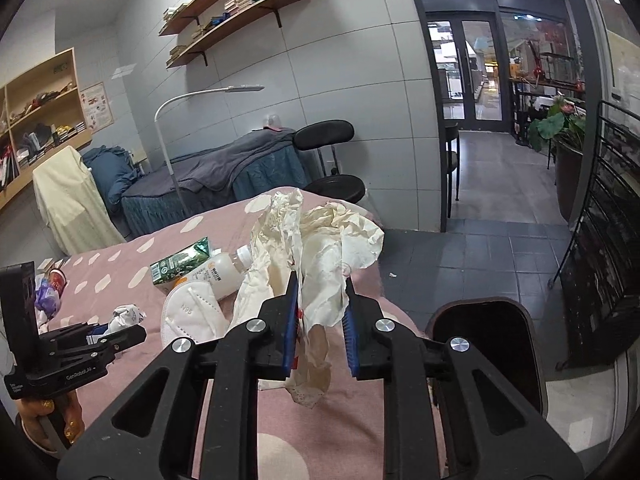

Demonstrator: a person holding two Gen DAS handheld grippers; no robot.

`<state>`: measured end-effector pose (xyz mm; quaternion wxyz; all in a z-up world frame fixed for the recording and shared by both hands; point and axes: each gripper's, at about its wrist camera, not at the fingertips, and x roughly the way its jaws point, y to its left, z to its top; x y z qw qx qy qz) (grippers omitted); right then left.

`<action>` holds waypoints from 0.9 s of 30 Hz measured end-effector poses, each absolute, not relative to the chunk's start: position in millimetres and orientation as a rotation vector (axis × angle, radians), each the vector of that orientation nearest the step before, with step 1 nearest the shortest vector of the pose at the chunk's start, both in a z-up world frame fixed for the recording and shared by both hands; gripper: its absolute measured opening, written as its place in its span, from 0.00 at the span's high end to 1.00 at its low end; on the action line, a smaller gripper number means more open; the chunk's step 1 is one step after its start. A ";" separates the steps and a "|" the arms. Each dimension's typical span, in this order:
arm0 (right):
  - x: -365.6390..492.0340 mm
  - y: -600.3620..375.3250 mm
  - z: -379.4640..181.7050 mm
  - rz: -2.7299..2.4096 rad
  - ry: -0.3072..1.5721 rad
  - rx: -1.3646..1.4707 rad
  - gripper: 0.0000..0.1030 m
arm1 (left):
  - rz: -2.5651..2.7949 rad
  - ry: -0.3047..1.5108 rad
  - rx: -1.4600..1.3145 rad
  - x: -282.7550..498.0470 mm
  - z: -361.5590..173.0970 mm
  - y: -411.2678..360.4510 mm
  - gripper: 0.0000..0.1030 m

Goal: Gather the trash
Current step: 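Carry the white plastic bag to the bin with the right tool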

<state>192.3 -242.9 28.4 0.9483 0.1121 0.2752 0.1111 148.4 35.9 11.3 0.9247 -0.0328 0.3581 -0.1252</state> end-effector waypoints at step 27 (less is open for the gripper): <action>234.1 -389.6 -176.1 -0.198 0.962 0.307 0.80 | -0.530 0.798 0.032 162.1 0.9 -101.5 0.69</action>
